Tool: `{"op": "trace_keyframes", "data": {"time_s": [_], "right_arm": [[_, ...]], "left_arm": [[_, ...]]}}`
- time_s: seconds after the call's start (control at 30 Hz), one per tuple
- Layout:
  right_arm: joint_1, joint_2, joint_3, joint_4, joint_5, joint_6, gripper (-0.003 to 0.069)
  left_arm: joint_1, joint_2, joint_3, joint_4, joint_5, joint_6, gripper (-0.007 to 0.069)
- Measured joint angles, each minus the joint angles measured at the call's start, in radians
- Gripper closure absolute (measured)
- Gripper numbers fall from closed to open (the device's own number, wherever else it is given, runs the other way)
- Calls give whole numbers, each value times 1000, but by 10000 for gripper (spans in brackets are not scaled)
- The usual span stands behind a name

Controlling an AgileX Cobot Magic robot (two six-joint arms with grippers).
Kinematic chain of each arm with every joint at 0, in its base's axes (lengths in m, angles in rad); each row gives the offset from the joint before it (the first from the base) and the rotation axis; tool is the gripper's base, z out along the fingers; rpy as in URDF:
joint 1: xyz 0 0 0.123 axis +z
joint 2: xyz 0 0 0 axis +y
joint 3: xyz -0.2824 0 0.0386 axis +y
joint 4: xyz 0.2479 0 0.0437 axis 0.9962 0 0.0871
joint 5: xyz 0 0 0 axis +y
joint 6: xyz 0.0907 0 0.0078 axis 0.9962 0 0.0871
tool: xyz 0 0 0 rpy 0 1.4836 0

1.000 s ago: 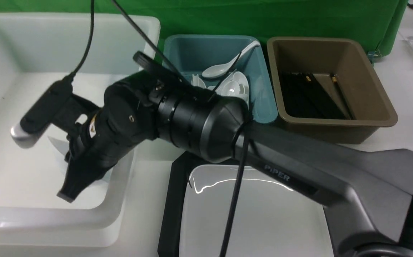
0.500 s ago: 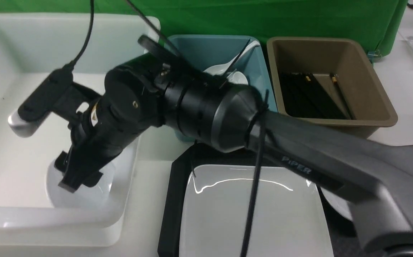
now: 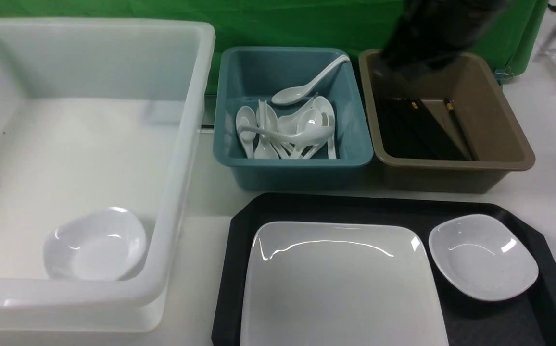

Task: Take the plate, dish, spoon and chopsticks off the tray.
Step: Use the right arm to grab a small plate from the dinner plate

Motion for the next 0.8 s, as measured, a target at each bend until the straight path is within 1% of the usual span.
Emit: {"op": "trace_keyframes", "data": {"time_s": [0.03, 0.07, 0.1, 0.13, 0.17, 0.23, 0.3, 0.37, 0.4, 0.47, 0.57, 0.8], "right_arm": [[-59, -40, 109, 33, -1, -1, 625], [-88, -59, 174, 43, -2, -1, 612], [-117, -78, 256, 50, -4, -2, 578], [-127, -84, 289, 51, -5, -2, 570], [-146, -96, 370, 54, -11, -6, 526], [-162, -111, 549, 65, -69, -40, 384], [-157, -111, 682, 72, -176, -72, 243], [-148, -109, 786, 70, -317, -106, 130], [-145, -108, 824, 68, -374, -109, 106], [-145, -106, 878, 62, -456, -113, 95], [-145, -104, 933, 49, -544, -121, 111], [-145, -54, 947, 39, -636, -124, 127]], "left_arm": [[-8, 0, 0, 0, 0, 3, 612], [-9, 0, 0, 0, 1, 6, 612], [-9, 0, 0, 0, 1, 6, 612], [-9, 0, 0, 0, 1, 6, 612], [-10, 0, 0, 1, 1, 6, 612], [-11, 0, 0, 4, 1, 6, 612], [-14, 0, 0, 4, 0, 6, 612], [-16, 0, 0, 9, -5, 6, 612], [-16, 0, 0, 11, -7, 6, 612], [-16, 0, 0, 15, -8, 6, 612], [-16, 0, 0, 18, -11, 6, 612], [-16, 0, 0, 19, -15, 6, 612]]}}
